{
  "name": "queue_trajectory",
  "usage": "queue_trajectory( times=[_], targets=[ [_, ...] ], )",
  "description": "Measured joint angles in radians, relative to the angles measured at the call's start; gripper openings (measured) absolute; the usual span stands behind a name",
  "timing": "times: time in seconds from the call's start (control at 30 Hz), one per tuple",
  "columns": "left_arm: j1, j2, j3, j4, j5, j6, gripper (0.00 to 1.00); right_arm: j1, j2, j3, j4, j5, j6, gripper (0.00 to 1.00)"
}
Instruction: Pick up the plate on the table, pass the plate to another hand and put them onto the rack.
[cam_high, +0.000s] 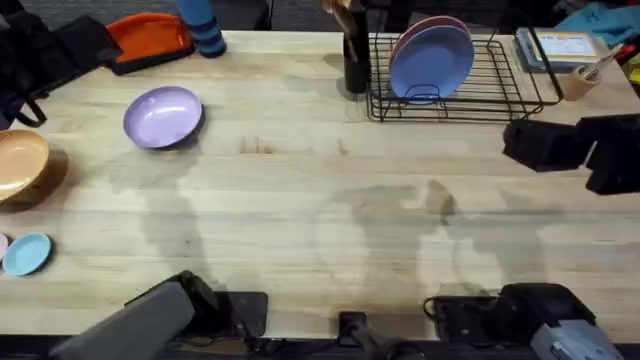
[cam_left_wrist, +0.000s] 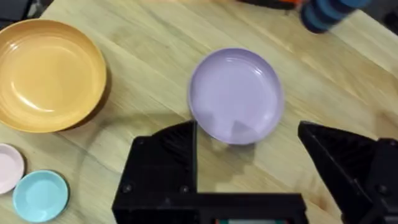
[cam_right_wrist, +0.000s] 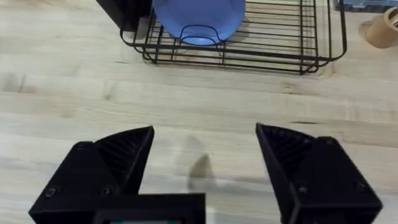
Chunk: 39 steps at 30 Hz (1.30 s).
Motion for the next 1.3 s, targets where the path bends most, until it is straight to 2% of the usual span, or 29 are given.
queue_trajectory(
  times=[0.1, 0.13, 0.23, 0.43, 0.47, 0.93, 1.1, 1.3],
  targets=[
    [0.03, 0.067, 0.0, 0.028, 0.0, 0.0, 0.993, 0.0, 0.0, 0.0, 0.0, 0.0, 0.0, 0.998],
    [0.05, 0.14, 0.0, 0.044, 0.0, 0.0, 0.993, 0.0, 0.0, 0.0, 0.0, 0.0, 0.0, 0.998],
    [0.069, 0.241, 0.0, 0.047, 0.004, 0.0, 0.993, 0.0, 0.0, 0.0, 0.0, 0.0, -0.003, 0.998],
    [0.078, 0.344, 0.0, 0.087, 0.008, 0.0, 0.993, 0.0, 0.0, 0.0, 0.0, 0.0, -0.003, 0.998],
    [0.078, 0.398, 0.0, 0.114, 0.008, 0.0, 0.993, 0.0, 0.0, 0.0, 0.0, 0.0, -0.003, 0.998],
    [0.08, 0.616, 0.002, 0.197, 0.003, 0.0, 0.993, 0.0, 0.0, 0.0, 0.0, 0.0, -0.003, 0.998],
    [0.08, 0.62, 0.009, 0.201, 0.004, 0.0, 0.993, 0.0, 0.0, 0.0, -0.001, 0.0, -0.003, 0.998],
    [0.084, 0.623, 0.01, 0.205, -0.008, 0.0, 0.796, 0.0, 0.0, 0.0, -0.001, 0.0, -0.003, 0.998]
  ],
)
